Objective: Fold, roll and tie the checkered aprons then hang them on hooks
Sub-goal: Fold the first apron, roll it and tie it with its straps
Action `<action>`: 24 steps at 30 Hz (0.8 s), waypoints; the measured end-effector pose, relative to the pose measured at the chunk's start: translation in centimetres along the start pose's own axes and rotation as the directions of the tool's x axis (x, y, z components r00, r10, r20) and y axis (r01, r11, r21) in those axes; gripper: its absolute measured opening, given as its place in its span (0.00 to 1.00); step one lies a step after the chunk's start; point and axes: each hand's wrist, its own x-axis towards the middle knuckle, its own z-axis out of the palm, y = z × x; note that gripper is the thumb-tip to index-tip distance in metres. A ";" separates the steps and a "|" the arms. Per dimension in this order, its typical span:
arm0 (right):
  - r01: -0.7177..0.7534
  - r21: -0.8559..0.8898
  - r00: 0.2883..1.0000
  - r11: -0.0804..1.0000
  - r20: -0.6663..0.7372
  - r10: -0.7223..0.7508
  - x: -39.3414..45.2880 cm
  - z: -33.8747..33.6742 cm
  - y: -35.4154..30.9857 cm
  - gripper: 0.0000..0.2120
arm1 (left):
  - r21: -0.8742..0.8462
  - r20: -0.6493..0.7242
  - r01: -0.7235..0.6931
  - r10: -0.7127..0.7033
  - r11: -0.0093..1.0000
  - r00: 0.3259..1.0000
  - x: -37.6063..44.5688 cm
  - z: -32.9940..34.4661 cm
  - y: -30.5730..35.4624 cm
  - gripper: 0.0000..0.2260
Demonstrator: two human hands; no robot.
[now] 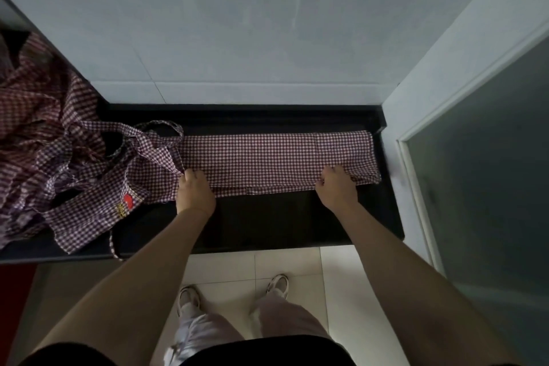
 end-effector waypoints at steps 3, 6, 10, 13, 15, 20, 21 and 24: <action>0.030 -0.048 1.000 0.998 0.007 -0.030 -0.3 0.0 0.6 0.06 | 0.005 0.009 -0.030 0.030 1.000 1.000 -0.6 0.5 0.0 0.15; 0.030 -0.058 0.999 0.998 -0.033 -0.032 0.0 -0.3 1.0 0.08 | 0.017 -0.019 -0.039 0.039 0.999 0.999 -0.4 0.7 -0.3 0.14; 0.016 -0.022 0.995 1.000 -0.100 -0.018 0.4 -0.4 1.0 0.11 | 0.017 -0.035 -0.125 0.125 0.992 0.992 -0.7 0.5 -0.6 0.09; 0.003 -0.004 0.990 1.000 -0.139 -0.003 0.6 -0.5 1.2 0.10 | -0.128 -0.059 -0.116 0.110 0.985 0.992 -1.5 0.3 -0.6 0.08; 0.009 0.000 0.990 1.000 -0.140 -0.009 0.8 -0.6 1.5 0.09 | -0.127 -0.048 -0.105 0.100 0.986 0.994 -1.8 0.5 -0.7 0.08; 0.014 -0.018 0.993 1.000 -0.116 -0.016 0.5 -0.7 1.7 0.09 | -0.077 -0.001 -0.061 0.061 0.995 0.998 -1.8 0.4 -0.2 0.10; 0.019 -0.026 0.994 0.999 -0.106 -0.022 0.4 -0.6 1.7 0.08 | -0.067 0.009 -0.051 0.052 0.996 0.999 -1.7 0.4 -0.1 0.11; 0.031 -0.041 0.998 0.999 -0.056 -0.033 0.1 -0.6 1.6 0.08 | -0.033 0.012 -0.023 0.023 0.999 1.000 -1.4 0.3 0.2 0.15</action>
